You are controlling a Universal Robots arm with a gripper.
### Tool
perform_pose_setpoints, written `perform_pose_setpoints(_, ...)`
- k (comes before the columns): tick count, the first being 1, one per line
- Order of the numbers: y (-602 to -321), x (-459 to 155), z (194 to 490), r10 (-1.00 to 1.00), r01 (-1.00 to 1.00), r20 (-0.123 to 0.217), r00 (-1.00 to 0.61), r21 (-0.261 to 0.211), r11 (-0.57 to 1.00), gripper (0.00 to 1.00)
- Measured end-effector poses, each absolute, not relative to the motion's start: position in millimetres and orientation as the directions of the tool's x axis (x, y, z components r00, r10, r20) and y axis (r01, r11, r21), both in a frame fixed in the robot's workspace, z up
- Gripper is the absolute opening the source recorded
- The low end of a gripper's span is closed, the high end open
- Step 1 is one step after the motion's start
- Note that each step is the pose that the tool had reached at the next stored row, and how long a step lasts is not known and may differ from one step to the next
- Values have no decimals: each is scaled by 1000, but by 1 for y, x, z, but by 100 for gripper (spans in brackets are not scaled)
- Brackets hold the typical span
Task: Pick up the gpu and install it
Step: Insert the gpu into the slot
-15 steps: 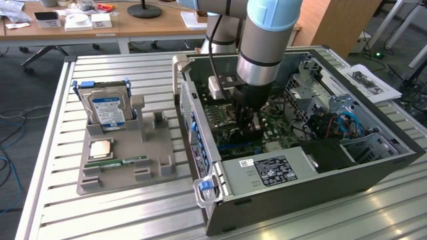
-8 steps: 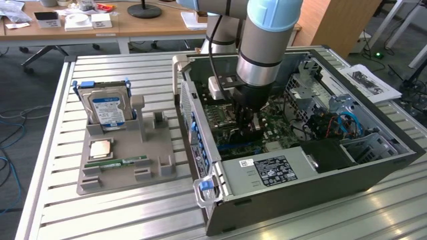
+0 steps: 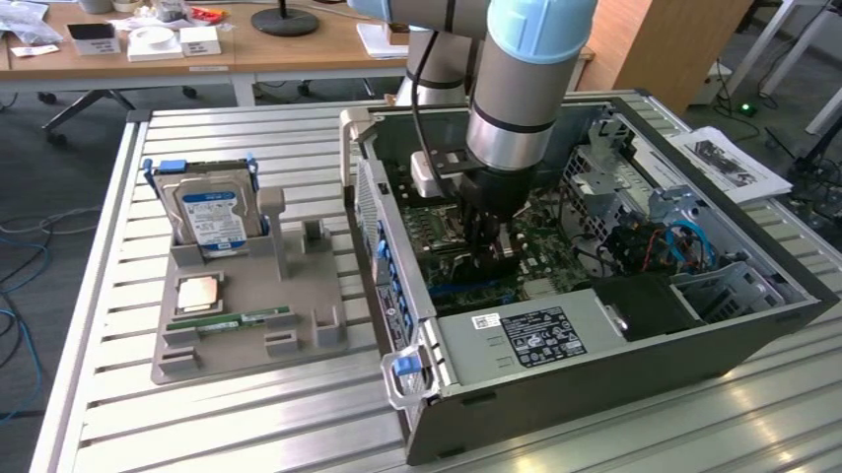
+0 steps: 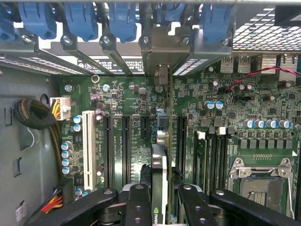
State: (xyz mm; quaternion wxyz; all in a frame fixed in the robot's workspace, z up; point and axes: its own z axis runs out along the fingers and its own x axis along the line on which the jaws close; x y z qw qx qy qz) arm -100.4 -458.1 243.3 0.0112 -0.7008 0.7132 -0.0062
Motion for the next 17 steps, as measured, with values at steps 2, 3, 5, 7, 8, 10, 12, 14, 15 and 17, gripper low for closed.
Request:
perform_pose_setpoints(2,-458,-101,243,-1000,-1000,-7,-18,-25,18,27)
perform_pose_setpoints(3,-458,-101,243,-1000,-1000,-7,-17,-25,18,27)
perform_pose_setpoints(5,-458,-101,243,-1000,-1000,-7,-17,-25,18,27)
perform_pose_setpoints(7,-458,-101,243,-1000,-1000,-7,-18,-25,18,27)
perform_pose_setpoints(8,-458,-102,243,-1000,-1000,-8,-18,-25,18,27)
perform_pose_setpoints(10,-458,-102,243,-1000,-1000,-7,-17,-25,17,27)
perform_pose_setpoints(12,-458,-102,243,-1000,-1000,-7,-17,-25,17,27)
perform_pose_setpoints(14,-458,-102,243,-1000,-1000,-7,-17,-25,18,27)
perform_pose_setpoints(15,-458,-102,243,-1000,-1000,-7,-17,-25,18,27)
perform_pose_setpoints(17,-458,-102,243,-1000,-1000,-7,-17,-25,18,27)
